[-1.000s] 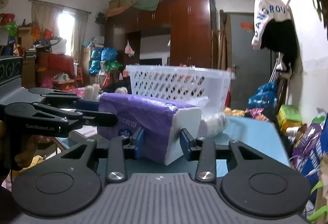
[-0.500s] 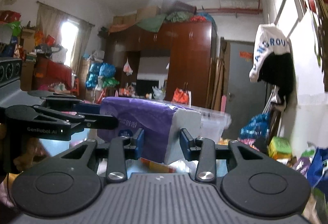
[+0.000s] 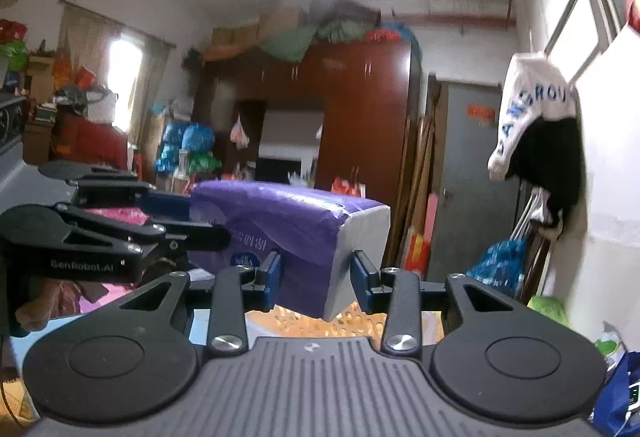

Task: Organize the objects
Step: 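Lift the tissue pack into the white basket and open both grippers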

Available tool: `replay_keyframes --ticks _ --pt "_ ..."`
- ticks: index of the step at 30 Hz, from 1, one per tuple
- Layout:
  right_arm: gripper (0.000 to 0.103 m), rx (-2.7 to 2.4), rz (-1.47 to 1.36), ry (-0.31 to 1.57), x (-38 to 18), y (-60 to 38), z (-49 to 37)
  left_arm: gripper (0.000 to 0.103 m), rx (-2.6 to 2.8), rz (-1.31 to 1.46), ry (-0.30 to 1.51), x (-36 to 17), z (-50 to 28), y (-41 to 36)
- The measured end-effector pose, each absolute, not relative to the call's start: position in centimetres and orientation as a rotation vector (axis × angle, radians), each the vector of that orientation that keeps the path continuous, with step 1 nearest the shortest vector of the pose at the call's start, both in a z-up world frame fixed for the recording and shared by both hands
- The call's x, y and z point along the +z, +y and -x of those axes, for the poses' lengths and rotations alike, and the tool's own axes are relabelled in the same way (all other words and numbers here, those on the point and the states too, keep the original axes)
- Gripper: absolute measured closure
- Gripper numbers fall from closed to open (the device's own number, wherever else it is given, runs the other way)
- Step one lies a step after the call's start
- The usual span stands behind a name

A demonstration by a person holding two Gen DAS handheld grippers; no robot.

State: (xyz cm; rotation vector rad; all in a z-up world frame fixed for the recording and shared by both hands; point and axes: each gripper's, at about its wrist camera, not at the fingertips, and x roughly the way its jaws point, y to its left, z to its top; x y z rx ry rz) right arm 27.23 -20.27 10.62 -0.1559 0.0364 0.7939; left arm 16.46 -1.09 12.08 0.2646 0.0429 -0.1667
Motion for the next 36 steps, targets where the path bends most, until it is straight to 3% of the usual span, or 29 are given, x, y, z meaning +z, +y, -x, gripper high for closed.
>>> replay_keyframes --ticks 10,17,20,22,24,27,30,36 --pt "0.062 0.741 0.208 0.253 7.4 -15.8 -33.4 0.059 -0.166 -0.183 0.308 9.6 -26.9 2.9" --pt "0.062 0.735 0.229 0.341 5.9 -15.1 -33.9 0.059 -0.147 -0.175 0.398 7.2 -28.8 3.7" --pt "0.060 0.750 0.253 0.370 5.7 -15.0 -33.7 0.055 -0.142 -0.183 0.416 6.8 -28.7 3.7" --pt "0.056 0.734 0.276 0.353 5.9 -14.9 -33.4 0.049 -0.128 -0.194 0.411 6.7 -28.7 3.5" --pt "0.035 0.700 0.283 0.319 6.3 -15.3 -32.7 0.031 -0.110 -0.200 0.401 6.9 -28.8 3.3" --pt "0.010 0.673 0.241 0.249 7.2 -17.4 -30.9 0.029 -0.076 -0.215 0.356 7.3 -27.0 3.4" --pt "0.000 0.698 0.096 0.220 7.4 -20.9 -27.8 0.027 -0.071 -0.188 0.300 8.0 -23.5 4.0" --pt "0.000 0.724 -0.151 0.235 3.1 -26.6 -21.4 0.018 -0.031 -0.126 0.210 6.5 -13.5 4.2"
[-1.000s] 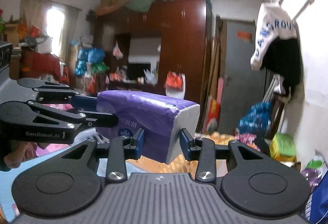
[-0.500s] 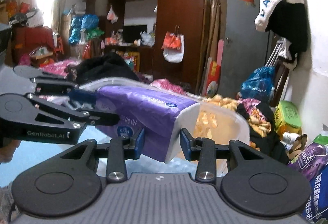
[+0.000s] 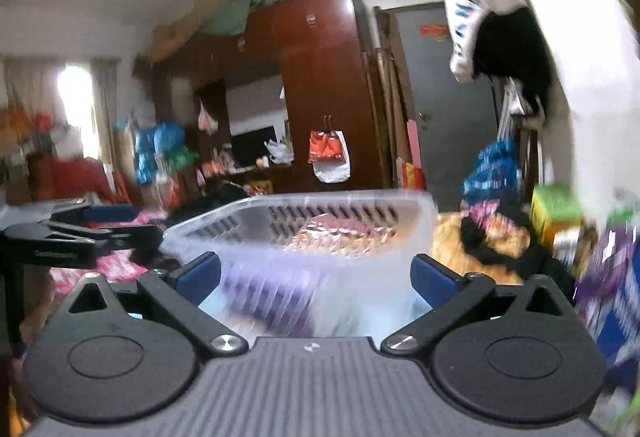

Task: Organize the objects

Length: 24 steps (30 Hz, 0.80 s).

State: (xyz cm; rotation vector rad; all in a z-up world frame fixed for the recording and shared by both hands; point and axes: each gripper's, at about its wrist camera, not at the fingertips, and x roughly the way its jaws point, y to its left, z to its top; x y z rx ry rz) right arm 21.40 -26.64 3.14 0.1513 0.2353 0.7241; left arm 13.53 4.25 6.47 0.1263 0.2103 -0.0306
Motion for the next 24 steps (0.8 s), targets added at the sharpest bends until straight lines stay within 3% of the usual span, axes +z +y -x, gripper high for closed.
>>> replay_keyframes --ticks 4,9,15,24 --pt "0.000 0.788 -0.311 0.289 -0.6 -27.9 -17.8 0.018 0.015 -0.049 0.209 3.5 -8.1 4.1" --pt "0.000 0.819 -0.142 0.236 -1.0 -24.3 -15.6 0.019 0.026 0.007 0.195 1.5 -5.6 4.9" --pt "0.001 0.853 -0.139 0.226 -0.8 -23.2 -16.3 0.019 0.007 -0.023 0.157 1.5 -4.3 3.7" --pt "0.014 0.865 -0.117 0.248 -1.1 -22.1 -16.8 0.019 -0.003 -0.100 0.184 0.0 -4.8 1.4"
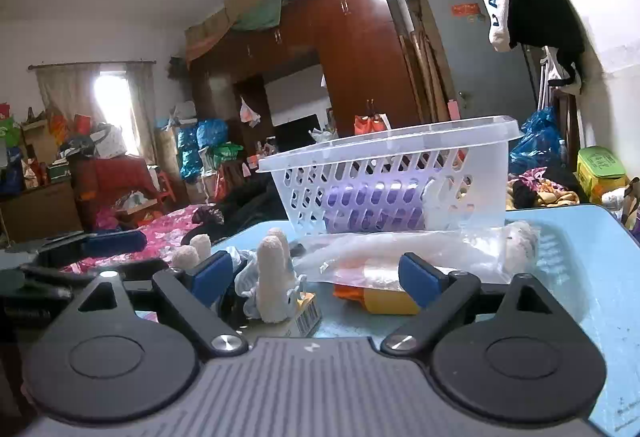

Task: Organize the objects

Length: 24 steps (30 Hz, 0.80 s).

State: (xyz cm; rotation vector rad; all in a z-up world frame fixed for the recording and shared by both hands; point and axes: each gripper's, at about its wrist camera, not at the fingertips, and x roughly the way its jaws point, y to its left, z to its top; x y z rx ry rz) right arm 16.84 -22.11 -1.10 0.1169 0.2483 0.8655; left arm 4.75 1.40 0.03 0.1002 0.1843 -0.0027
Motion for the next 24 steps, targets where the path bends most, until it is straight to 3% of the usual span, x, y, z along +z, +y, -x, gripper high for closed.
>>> replay_keyframes --ticks 7,10,16,18,24 --pt "0.027 0.877 -0.089 0.266 -1.1 -20.5 -17.9 0.021 0.011 -0.104 0.191 -0.6 -5.1 1.1" --pt "0.040 0.900 -0.076 0.272 -1.1 -20.2 -17.9 0.024 0.014 -0.112 0.198 -0.7 -5.1 1.1" --pt "0.052 0.921 -0.059 0.262 -0.9 -19.6 -17.7 0.036 0.020 -0.113 0.200 -0.7 -5.1 1.1" --pt "0.063 0.936 -0.044 0.266 -1.0 -19.4 -17.6 0.045 0.018 -0.111 0.199 -0.7 -5.2 1.1" --pt "0.072 0.949 -0.030 0.264 -1.0 -19.3 -17.4 0.061 0.013 -0.110 0.209 -0.8 -5.6 0.8"
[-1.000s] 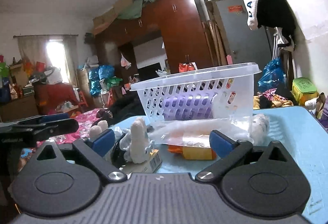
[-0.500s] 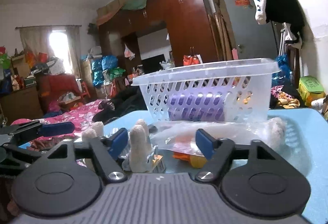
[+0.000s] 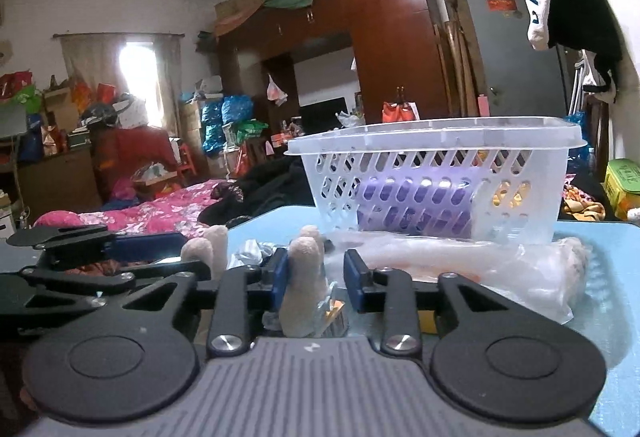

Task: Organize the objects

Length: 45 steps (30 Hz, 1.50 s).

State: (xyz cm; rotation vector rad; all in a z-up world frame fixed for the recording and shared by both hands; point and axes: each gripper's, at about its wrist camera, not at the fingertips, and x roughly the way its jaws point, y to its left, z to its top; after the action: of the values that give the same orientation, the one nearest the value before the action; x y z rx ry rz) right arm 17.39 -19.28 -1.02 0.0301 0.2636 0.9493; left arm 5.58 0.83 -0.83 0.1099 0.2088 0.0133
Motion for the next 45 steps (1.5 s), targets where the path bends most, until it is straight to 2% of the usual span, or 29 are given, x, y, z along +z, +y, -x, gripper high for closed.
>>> replay_keyframes --ticks 9,12,25,33,39,45 --pt "0.085 0.960 -0.007 0.246 -1.1 -19.1 -16.9 0.080 0.022 -0.136 0.212 -1.2 -6.0 -0.1" --pt "0.087 0.954 -0.001 0.226 -1.2 -19.2 -16.6 0.083 0.022 -0.141 0.200 -1.1 -5.7 -0.1" --pt "0.088 0.939 -0.019 0.141 0.2 -21.1 -14.9 0.085 -0.016 -0.170 0.092 0.3 -3.9 -0.8" --pt "0.089 0.894 0.005 0.073 4.8 -22.4 -14.9 0.085 -0.083 -0.214 0.002 4.2 -4.4 -2.3" --pt "0.088 0.829 0.048 0.025 9.9 -22.5 -17.1 0.085 -0.154 -0.211 -0.015 9.5 -8.1 -3.2" --pt "0.089 0.700 0.106 0.042 13.9 -21.2 -22.7 0.085 -0.182 -0.215 0.019 13.5 -15.5 -5.1"
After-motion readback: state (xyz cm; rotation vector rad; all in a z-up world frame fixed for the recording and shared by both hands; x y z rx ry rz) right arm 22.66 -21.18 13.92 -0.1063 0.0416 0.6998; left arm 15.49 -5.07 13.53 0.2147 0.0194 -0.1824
